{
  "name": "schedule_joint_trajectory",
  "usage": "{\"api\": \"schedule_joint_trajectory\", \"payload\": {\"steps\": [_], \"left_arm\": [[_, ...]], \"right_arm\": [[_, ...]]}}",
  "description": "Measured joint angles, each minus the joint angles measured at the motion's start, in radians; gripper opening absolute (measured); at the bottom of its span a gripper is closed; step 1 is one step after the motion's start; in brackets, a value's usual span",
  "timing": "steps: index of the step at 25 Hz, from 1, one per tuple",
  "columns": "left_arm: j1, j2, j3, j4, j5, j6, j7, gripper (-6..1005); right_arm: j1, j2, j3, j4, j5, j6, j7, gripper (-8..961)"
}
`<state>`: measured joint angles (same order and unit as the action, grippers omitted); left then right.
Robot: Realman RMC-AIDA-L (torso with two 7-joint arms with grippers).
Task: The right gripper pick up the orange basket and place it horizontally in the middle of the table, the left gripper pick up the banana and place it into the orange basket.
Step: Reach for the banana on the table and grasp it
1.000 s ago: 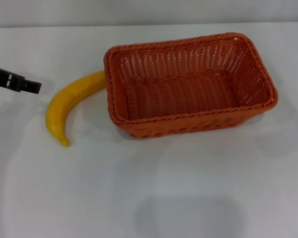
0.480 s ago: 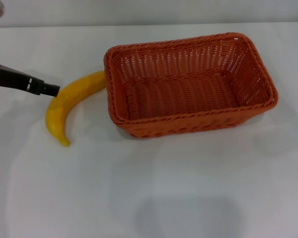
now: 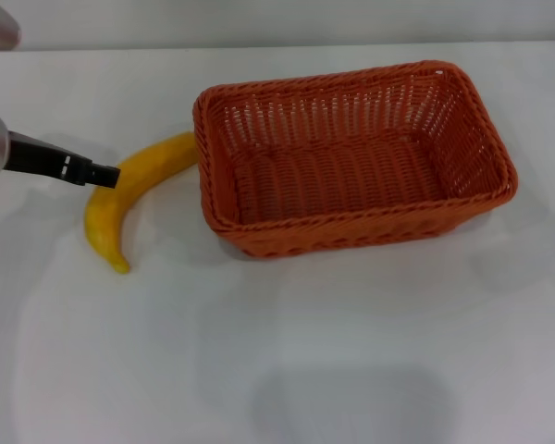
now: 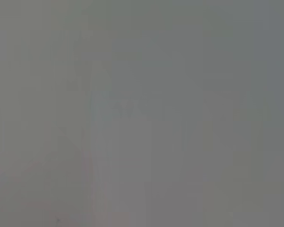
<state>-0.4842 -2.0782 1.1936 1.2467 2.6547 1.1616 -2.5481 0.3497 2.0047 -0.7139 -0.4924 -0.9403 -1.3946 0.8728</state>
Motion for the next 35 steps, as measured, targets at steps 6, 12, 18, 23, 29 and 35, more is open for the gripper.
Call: {"api": "schedule_joint_trajectory", "payload": {"steps": [6, 12, 18, 23, 29, 35], "left_arm": [[-0.009, 0.0, 0.04, -0.02, -0.015, -0.039, 0.01, 846], [-0.022, -0.002, 0.069, -0.05, -0.042, -0.066, 0.01, 840], [-0.029, -0.003, 0.072, -0.083, -0.049, -0.083, 0.014, 835], [-0.026, -0.002, 0.073, -0.09, -0.052, -0.085, 0.015, 831], [-0.018, -0.002, 0.073, -0.09, -0.053, -0.085, 0.014, 825], [-0.018, -0.002, 0.073, -0.111, -0.054, -0.087, 0.014, 820]], "right_arm": [[0.0, 0.0, -0.003, 0.0, 0.0, 0.0, 0.0, 846], [0.001, 0.0, -0.005, 0.0, 0.0, 0.0, 0.0, 847], [0.002, 0.0, -0.005, 0.0, 0.0, -0.001, 0.0, 846], [0.001, -0.001, -0.004, 0.001, 0.0, -0.001, 0.0, 847], [0.001, -0.001, -0.004, 0.001, 0.0, 0.001, 0.0, 847], [0.0, -0.002, -0.004, 0.001, 0.0, 0.003, 0.0, 847]]}}
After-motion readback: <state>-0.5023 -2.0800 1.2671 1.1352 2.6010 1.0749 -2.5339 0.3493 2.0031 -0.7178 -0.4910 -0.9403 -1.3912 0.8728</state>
